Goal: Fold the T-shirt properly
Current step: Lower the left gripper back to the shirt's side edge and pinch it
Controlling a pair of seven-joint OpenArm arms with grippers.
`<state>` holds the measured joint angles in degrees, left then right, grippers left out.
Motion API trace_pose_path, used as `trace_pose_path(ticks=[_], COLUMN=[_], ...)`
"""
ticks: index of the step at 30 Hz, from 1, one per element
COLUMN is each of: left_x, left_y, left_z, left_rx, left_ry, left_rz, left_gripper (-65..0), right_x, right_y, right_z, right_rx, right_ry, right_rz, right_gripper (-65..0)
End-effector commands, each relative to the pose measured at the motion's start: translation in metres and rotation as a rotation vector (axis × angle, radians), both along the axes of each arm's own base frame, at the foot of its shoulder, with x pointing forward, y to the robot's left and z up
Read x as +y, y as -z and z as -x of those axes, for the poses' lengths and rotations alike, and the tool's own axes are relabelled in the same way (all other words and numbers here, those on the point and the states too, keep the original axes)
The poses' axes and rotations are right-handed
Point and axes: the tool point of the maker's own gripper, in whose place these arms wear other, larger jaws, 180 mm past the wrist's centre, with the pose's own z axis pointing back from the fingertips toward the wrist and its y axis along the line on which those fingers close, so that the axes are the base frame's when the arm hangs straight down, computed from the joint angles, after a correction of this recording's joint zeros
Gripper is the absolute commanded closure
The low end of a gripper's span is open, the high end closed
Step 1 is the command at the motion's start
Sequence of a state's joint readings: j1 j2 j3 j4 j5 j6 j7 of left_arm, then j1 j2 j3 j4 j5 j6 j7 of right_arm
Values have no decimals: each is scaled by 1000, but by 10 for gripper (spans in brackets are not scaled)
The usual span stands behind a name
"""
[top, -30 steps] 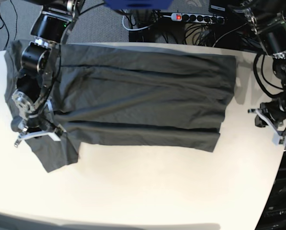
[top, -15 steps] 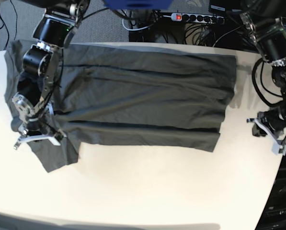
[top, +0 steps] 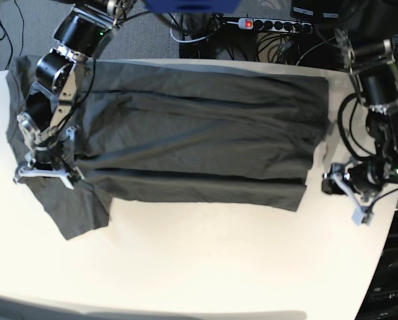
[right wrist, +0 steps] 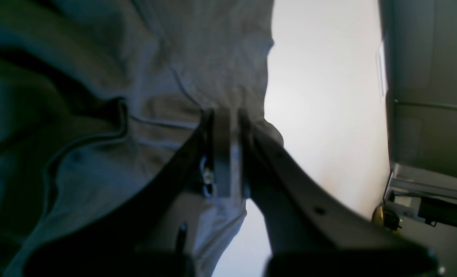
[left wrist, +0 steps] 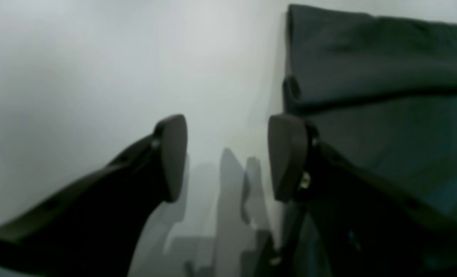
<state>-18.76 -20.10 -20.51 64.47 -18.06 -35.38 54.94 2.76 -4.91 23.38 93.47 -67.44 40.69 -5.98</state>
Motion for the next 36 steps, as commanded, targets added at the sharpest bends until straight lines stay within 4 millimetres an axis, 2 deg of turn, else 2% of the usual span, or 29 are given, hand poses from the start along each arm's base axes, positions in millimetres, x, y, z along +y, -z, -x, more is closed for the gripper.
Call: trace_pose_path(ticks=[1, 2, 8, 22, 27, 30, 33, 36], left_x=[1, -1, -3, -16, -18, -30, -29, -30], left_y=[-18, -15, -32, -8, -13, -11, -10, -8], left_z=[-16, -17, -42, -49, -55, -57, -58, -59], left_rx=[-67, -65, -93, 51, 41, 46, 55, 63], left_ry=[-6, -10, -27, -47, -44, -47, -86, -110], left_rz=[14, 26, 71, 164, 169, 191, 200, 209], left_gripper=[-336, -336, -336, -336, -336, -336, -336, -336], right_x=[-1, -1, -1, -2, -10, -11, -11, -11], right_y=[-10, -6, -2, -1, 0, 1, 2, 9], right_z=[-5, -1, 4, 4, 9, 11, 12, 21], right_rx=[-37, -26, -14, -9, 35, 46, 48, 72], right_ry=[-4, -4, -7, -5, -1, 0, 0, -3], right_rz=[6, 7, 6, 11, 81, 96, 96, 96], right_gripper=[-22, -22, -22, -22, -22, -22, -22, -22])
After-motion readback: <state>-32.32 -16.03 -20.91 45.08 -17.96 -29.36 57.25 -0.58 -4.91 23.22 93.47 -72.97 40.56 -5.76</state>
